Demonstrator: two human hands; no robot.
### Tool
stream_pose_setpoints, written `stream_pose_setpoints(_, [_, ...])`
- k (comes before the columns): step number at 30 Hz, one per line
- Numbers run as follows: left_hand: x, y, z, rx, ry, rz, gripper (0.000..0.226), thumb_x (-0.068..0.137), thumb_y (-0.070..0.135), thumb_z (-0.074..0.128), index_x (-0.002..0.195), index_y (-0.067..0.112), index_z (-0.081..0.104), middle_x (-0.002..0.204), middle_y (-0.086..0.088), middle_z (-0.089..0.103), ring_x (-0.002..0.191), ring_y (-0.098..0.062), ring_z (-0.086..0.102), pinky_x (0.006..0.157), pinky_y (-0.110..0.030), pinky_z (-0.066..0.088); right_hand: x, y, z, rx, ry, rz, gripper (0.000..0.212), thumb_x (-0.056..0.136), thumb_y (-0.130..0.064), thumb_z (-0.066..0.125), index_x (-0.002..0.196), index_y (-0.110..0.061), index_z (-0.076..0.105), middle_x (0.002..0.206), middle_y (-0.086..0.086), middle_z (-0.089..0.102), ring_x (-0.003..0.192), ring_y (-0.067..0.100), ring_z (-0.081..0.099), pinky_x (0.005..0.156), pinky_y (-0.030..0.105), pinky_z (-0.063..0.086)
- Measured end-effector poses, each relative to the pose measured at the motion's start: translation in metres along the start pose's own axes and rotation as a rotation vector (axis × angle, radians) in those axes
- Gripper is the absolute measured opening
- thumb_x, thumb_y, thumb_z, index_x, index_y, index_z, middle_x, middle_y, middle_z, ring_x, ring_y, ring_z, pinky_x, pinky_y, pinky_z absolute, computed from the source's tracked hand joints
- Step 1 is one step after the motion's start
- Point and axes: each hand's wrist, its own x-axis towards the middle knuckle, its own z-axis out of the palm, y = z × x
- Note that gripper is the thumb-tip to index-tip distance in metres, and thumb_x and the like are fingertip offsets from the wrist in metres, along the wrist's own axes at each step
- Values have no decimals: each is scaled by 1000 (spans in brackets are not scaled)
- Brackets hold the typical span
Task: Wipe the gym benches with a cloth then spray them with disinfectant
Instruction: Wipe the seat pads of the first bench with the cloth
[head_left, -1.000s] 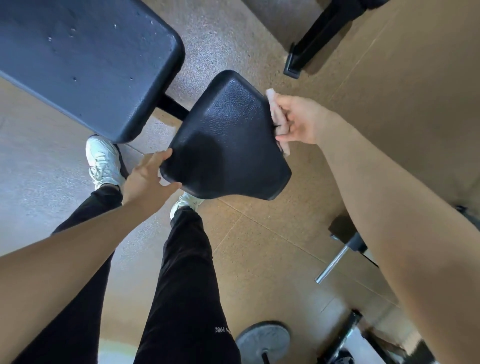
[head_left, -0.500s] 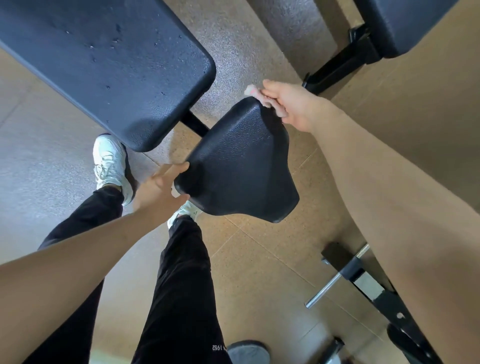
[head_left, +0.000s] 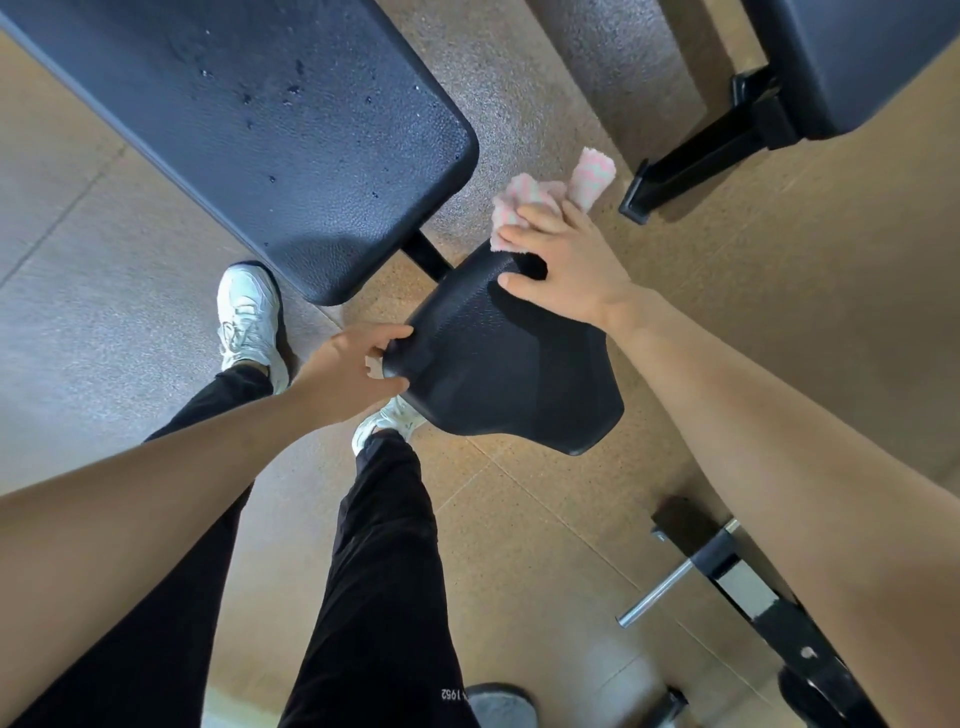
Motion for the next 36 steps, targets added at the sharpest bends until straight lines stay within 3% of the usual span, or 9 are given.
stream_pose_setpoints(11, [15, 26, -15, -94, 46, -39, 46, 90, 21, 76, 134, 27, 64, 116, 14, 67, 99, -5, 63, 101, -30, 52, -17, -34, 33, -301, -27, -226, 80, 87, -68, 52, 156, -32, 34, 166, -5, 25, 157, 30, 2, 125, 51, 4])
stream_pose_setpoints(14, [19, 40, -25, -112, 119, 6, 40, 89, 16, 74, 126, 27, 68, 113, 13, 68, 95, 1, 63, 89, -9, 46, -19, -45, 47, -323, -26, -315, 80, 87, -68, 50, 156, -33, 32, 168, -4, 19, 157, 31, -2, 125, 54, 8])
stream_pose_setpoints(16, [24, 50, -28, -134, 141, 45, 33, 90, 14, 69, 121, 27, 69, 111, 13, 68, 95, 3, 63, 83, -7, 44, -23, -52, 56, -321, -39, -358, 78, 88, -67, 50, 156, -33, 31, 170, -4, 13, 157, 31, -3, 124, 55, 12])
stream_pose_setpoints(19, [39, 62, -26, -130, 108, 99, 27, 98, 17, 62, 124, 25, 67, 113, 16, 66, 92, 18, 57, 87, -6, 44, -33, -61, 64, -275, -1, -367, 70, 90, -60, 54, 152, -32, 37, 170, -6, 14, 156, 30, 3, 124, 53, 13])
stream_pose_setpoints(22, [55, 68, -20, -31, -19, 138, 35, 105, 19, 55, 139, 17, 61, 117, 8, 65, 92, 11, 58, 83, 1, 38, -52, -62, 72, -135, 169, -370, 57, 90, -44, 62, 143, -24, 54, 162, -2, 36, 152, 29, 24, 121, 50, 24])
stream_pose_setpoints(27, [68, 65, -12, 139, -93, 166, 57, 100, 31, 58, 155, 31, 43, 132, 10, 60, 119, -7, 57, 106, -18, 40, -94, -45, 96, 124, 520, -60, 44, 90, -32, 68, 128, -10, 68, 147, 6, 55, 132, 32, 50, 103, 50, 48])
stream_pose_setpoints(31, [72, 81, -7, 434, -46, 209, 57, 101, 49, 54, 156, 41, 39, 163, -1, 36, 148, -31, 32, 118, -50, 32, -111, -47, 120, 103, 455, 320, 74, 83, -47, 73, 148, -19, 50, 159, 11, 39, 137, 41, 40, 105, 55, 46])
stream_pose_setpoints(34, [72, 82, -1, 416, -47, 233, 58, 98, 42, 62, 154, 39, 44, 162, 4, 39, 146, -25, 39, 119, -46, 34, -111, -57, 139, 68, 399, 422, 88, 75, -47, 80, 151, -21, 44, 164, 14, 30, 144, 47, 32, 108, 63, 41])
stream_pose_setpoints(36, [68, 75, 3, 363, -18, 208, 60, 94, 35, 68, 150, 40, 48, 159, 10, 42, 143, -16, 43, 118, -34, 33, -109, -60, 147, 78, 402, 439, 92, 74, -44, 83, 153, -21, 42, 166, 13, 26, 148, 47, 27, 111, 64, 36])
